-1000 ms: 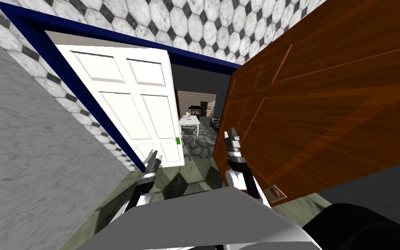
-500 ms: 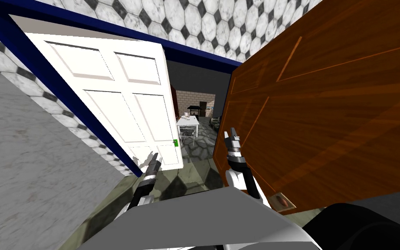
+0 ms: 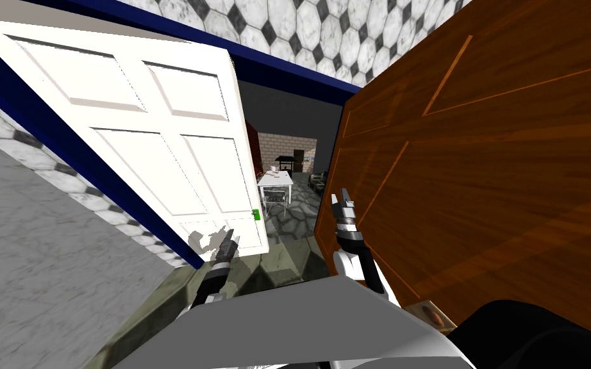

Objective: Pull the door open

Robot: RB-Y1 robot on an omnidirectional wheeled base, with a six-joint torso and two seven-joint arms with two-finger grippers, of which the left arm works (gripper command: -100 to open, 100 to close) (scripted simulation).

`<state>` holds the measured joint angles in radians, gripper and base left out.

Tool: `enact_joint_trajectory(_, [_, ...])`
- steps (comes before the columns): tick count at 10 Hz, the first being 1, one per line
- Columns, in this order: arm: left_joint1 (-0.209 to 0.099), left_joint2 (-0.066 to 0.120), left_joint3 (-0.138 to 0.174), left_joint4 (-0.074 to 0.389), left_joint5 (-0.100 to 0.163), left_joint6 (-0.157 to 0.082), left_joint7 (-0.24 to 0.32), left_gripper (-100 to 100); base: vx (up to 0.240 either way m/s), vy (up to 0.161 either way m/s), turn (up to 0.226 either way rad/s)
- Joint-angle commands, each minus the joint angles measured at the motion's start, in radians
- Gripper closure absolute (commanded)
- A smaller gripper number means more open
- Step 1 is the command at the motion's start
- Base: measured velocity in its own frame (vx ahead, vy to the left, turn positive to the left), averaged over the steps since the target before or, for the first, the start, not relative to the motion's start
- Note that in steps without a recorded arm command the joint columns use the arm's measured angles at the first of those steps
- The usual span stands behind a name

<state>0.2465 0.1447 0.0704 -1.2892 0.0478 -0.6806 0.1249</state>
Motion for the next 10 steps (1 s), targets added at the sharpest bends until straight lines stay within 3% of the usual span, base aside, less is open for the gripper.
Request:
enact_joint_trajectory(1, [-0.012,0.001,0.002,0.04,0.0,-0.012,0.001,-100,0.101,-0.012,-0.032])
enact_joint_trajectory(10, [-0.046,0.009,0.006,0.206,-0.001,-0.054,0.009,-100,0.101,-0.004,-0.032])
